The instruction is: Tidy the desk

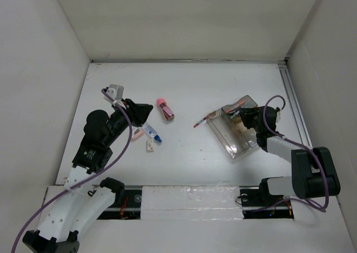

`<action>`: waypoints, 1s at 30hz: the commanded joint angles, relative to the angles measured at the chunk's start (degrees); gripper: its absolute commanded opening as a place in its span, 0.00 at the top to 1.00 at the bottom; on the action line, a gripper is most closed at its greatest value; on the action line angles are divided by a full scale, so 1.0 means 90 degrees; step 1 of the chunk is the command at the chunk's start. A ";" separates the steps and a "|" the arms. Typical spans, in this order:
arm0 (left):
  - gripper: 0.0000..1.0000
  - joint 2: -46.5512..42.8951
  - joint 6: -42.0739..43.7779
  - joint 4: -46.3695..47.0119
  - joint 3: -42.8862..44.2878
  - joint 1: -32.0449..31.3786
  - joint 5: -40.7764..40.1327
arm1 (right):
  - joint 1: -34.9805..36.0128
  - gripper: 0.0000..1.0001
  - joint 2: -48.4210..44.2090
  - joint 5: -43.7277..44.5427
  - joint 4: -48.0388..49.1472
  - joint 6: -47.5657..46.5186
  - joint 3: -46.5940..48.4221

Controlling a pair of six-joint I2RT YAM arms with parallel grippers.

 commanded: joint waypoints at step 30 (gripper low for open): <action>0.81 -0.0023 0.0005 0.0371 0.0150 0.0035 0.0083 | 0.4040 0.52 0.1771 0.2237 -0.3577 -0.2513 0.3314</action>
